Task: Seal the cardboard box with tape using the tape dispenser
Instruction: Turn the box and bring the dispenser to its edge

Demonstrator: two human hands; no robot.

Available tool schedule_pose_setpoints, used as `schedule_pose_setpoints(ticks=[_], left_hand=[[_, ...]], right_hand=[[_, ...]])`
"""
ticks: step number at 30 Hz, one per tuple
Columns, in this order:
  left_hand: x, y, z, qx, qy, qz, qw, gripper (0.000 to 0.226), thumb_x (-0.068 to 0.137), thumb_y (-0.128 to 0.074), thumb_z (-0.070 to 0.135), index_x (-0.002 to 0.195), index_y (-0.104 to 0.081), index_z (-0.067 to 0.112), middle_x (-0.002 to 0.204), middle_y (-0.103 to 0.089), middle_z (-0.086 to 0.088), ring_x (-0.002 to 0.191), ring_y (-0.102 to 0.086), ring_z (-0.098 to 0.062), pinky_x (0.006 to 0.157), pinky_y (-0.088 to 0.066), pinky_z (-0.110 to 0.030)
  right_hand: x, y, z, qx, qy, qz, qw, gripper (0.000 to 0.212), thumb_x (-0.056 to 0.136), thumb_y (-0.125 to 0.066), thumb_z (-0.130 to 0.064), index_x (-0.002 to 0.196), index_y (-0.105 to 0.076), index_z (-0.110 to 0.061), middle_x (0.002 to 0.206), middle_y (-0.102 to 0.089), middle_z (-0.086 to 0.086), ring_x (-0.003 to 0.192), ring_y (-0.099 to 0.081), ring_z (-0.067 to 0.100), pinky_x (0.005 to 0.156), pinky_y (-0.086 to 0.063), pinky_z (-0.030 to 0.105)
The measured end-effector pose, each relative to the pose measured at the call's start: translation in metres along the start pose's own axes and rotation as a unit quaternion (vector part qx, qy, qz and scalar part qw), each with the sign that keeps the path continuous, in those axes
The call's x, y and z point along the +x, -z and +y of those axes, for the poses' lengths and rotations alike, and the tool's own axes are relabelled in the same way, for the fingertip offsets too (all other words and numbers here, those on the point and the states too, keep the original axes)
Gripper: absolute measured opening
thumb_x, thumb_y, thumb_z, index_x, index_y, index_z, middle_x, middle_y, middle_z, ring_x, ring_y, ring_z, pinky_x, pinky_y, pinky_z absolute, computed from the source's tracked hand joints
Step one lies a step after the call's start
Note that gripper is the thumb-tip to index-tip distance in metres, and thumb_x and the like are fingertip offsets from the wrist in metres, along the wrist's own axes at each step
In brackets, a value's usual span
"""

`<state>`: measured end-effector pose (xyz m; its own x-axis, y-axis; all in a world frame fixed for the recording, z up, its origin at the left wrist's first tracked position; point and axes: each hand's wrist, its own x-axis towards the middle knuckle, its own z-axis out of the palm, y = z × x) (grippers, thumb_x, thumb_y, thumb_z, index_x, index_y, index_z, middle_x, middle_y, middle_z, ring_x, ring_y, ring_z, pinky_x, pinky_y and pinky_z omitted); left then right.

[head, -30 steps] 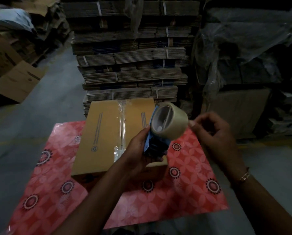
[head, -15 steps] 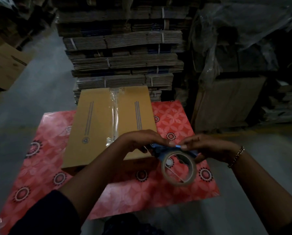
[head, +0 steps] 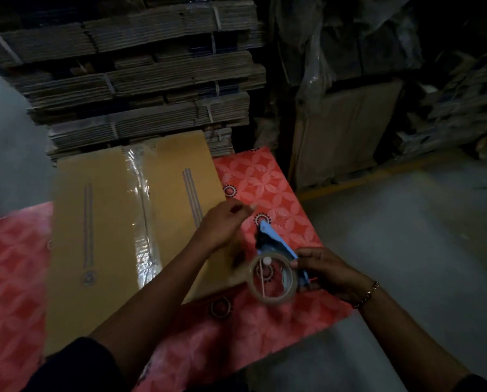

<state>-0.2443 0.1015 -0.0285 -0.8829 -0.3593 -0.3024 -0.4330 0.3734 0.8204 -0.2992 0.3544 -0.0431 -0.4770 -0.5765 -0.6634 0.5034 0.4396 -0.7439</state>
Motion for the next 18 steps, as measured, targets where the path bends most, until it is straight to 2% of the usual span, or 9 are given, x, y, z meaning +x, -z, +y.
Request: schedule_pose_setpoints(ticks=[2, 3, 5, 8, 10, 14, 16, 18], left_hand=[[0.008, -0.004, -0.029, 0.185, -0.096, 0.101, 0.973, 0.046, 0.091, -0.053, 0.057, 0.114, -0.065, 0.020, 0.115, -0.065, -0.007, 0.106, -0.058, -0.030, 0.088, -0.046, -0.045], [0.008, -0.008, -0.042, 0.252, -0.121, 0.117, 0.953, 0.045, 0.090, -0.055, 0.053, 0.119, -0.063, 0.019, 0.121, -0.062, -0.007, 0.111, -0.055, -0.032, 0.089, -0.043, -0.045], [0.001, -0.017, -0.059, 0.316, -0.152, 0.114, 0.930, 0.050, 0.087, -0.058, 0.047, 0.128, -0.058, 0.018, 0.135, -0.056, -0.008, 0.122, -0.049, -0.032, 0.094, -0.037, -0.046], [-0.007, -0.023, -0.064, 0.341, -0.170, 0.121, 0.917, 0.056, 0.089, -0.055, 0.049, 0.134, -0.054, 0.016, 0.144, -0.052, -0.009, 0.131, -0.044, -0.029, 0.102, -0.033, -0.047], [-0.006, -0.023, -0.064, 0.339, -0.160, 0.126, 0.919, 0.061, 0.092, -0.050, 0.051, 0.140, -0.050, 0.013, 0.149, -0.048, -0.010, 0.137, -0.040, -0.029, 0.109, -0.029, -0.048], [-0.004, -0.025, -0.065, 0.361, -0.133, 0.113, 0.916, 0.074, 0.097, -0.041, 0.054, 0.152, -0.035, 0.005, 0.162, -0.033, -0.016, 0.152, -0.023, -0.032, 0.122, -0.016, -0.053], [-0.002, -0.026, -0.066, 0.373, -0.126, 0.097, 0.914, 0.076, 0.098, -0.037, 0.055, 0.155, -0.028, 0.004, 0.166, -0.026, -0.016, 0.155, -0.016, -0.032, 0.122, -0.012, -0.056], [-0.002, -0.026, -0.066, 0.380, -0.121, 0.088, 0.913, 0.077, 0.099, -0.035, 0.055, 0.156, -0.027, 0.004, 0.167, -0.022, -0.016, 0.155, -0.013, -0.032, 0.122, -0.010, -0.056]], right_hand=[[0.018, 0.010, 0.009, 0.087, -0.001, 0.074, 0.994, 0.010, 0.092, -0.065, -0.010, 0.092, -0.075, -0.010, 0.085, -0.070, 0.018, 0.063, -0.070, 0.021, 0.058, -0.061, 0.033], [0.028, 0.015, 0.012, 0.128, -0.002, 0.105, 0.986, 0.010, 0.092, -0.064, -0.010, 0.088, -0.074, -0.011, 0.088, -0.069, 0.020, 0.064, -0.070, 0.023, 0.059, -0.062, 0.036], [0.050, 0.023, 0.015, 0.185, -0.010, 0.158, 0.970, 0.011, 0.092, -0.062, -0.010, 0.090, -0.073, -0.009, 0.092, -0.070, 0.020, 0.068, -0.071, 0.025, 0.059, -0.063, 0.039], [0.081, 0.025, 0.011, 0.200, -0.024, 0.232, 0.952, 0.011, 0.092, -0.062, -0.014, 0.093, -0.071, -0.008, 0.084, -0.074, 0.012, 0.072, -0.069, 0.025, 0.066, -0.062, 0.042], [0.103, 0.023, 0.009, 0.189, -0.040, 0.257, 0.947, 0.011, 0.091, -0.063, -0.017, 0.095, -0.071, -0.010, 0.086, -0.073, 0.011, 0.070, -0.069, 0.022, 0.068, -0.061, 0.038], [0.138, 0.022, 0.009, 0.173, -0.068, 0.298, 0.936, 0.026, 0.085, -0.066, -0.020, 0.105, -0.070, -0.004, 0.093, -0.065, 0.015, 0.072, -0.064, 0.025, 0.058, -0.061, 0.034], [0.149, 0.024, 0.008, 0.156, -0.076, 0.311, 0.934, 0.024, 0.084, -0.065, -0.021, 0.102, -0.069, -0.005, 0.090, -0.062, 0.014, 0.080, -0.062, 0.027, 0.057, -0.060, 0.034], [0.156, 0.028, 0.006, 0.141, -0.086, 0.315, 0.934, 0.021, 0.083, -0.064, -0.023, 0.096, -0.068, -0.007, 0.089, -0.061, 0.015, 0.079, -0.061, 0.027, 0.053, -0.059, 0.033]])
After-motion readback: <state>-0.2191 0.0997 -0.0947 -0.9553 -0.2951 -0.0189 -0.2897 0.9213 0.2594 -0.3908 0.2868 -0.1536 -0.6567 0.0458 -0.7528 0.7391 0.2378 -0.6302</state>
